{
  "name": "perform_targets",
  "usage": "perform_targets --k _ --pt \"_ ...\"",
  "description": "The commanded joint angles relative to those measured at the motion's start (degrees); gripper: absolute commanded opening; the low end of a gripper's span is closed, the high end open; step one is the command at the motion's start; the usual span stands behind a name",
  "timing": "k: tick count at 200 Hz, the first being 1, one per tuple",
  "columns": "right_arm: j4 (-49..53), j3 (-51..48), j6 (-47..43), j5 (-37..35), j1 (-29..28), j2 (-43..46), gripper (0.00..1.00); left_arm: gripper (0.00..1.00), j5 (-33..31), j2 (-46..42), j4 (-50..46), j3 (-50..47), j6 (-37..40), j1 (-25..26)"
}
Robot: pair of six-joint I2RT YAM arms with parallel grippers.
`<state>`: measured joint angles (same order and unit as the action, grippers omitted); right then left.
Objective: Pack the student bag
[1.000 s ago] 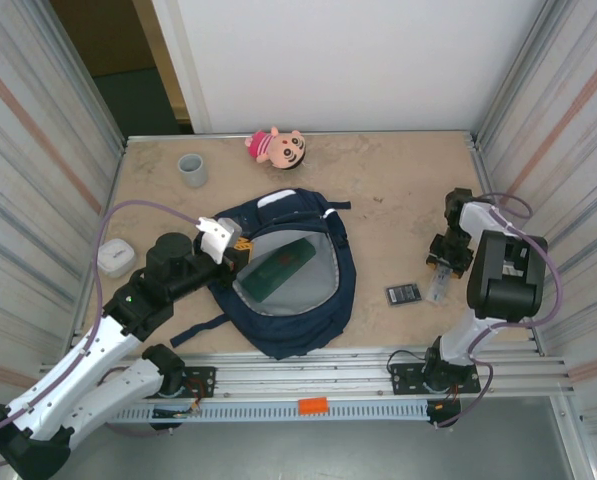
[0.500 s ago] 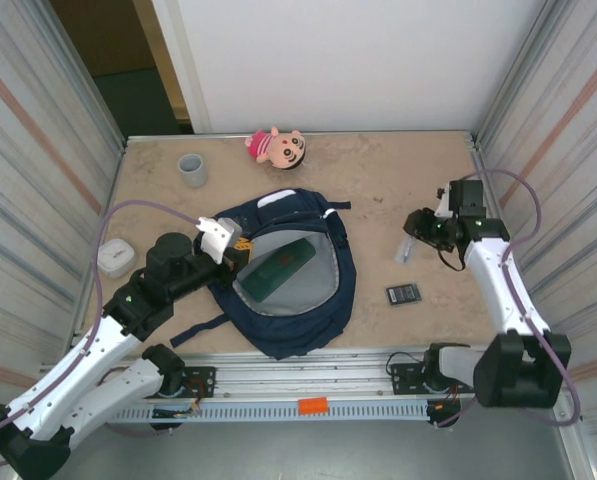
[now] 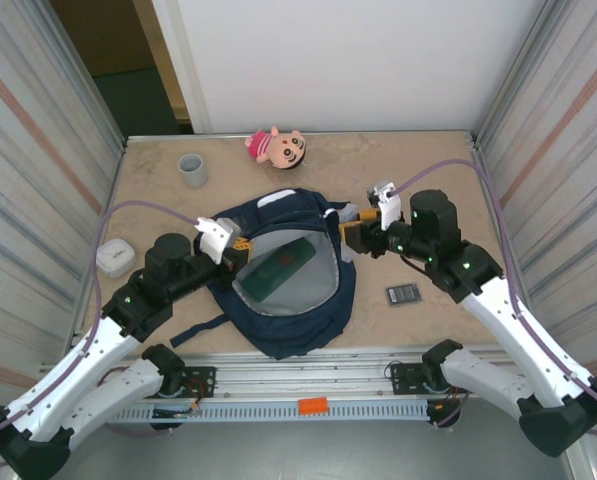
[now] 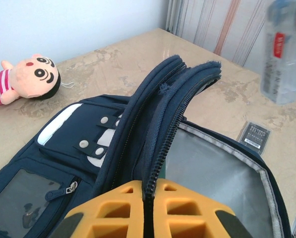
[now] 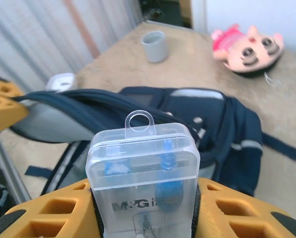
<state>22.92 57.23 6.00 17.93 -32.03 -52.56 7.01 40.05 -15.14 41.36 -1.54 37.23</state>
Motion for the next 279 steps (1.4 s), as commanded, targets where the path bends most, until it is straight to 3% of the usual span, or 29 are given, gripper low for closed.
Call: perform_targets --k 1,36,66,90,116,214,279 --pt "-0.12 0.54 -11.89 0.99 -3.52 -0.4 0.35 0.07 -0.78 -1.03 4.54 1.26 -0.45 -0.14" --pt "5.81 0.26 -33.48 -1.16 -15.79 -2.57 0.36 0.07 -0.32 -0.68 4.69 1.69 -0.69 -0.13" --pt "7.68 -0.29 -49.23 -10.48 -26.24 -6.89 0.35 0.07 -0.14 -0.77 4.71 1.9 -0.75 -0.15" --pt "9.7 1.63 -55.49 -18.67 -30.1 -13.51 0.36 0.07 0.07 -0.59 4.7 2.05 -0.77 -0.14" --pt "9.84 3.64 -60.92 -22.22 -31.07 -20.91 0.38 0.07 0.46 -0.45 4.65 2.32 -0.81 -0.14" --pt "4.11 5.3 -68.27 -19.54 -30.37 -33.98 0.41 0.07 1.03 -0.85 4.49 2.49 -0.59 -0.14" --pt "-3.15 7.02 -72.49 -19.05 -28.76 -42.11 0.42 0.07 7.47 -0.53 8.23 5.04 -1.33 -0.14"
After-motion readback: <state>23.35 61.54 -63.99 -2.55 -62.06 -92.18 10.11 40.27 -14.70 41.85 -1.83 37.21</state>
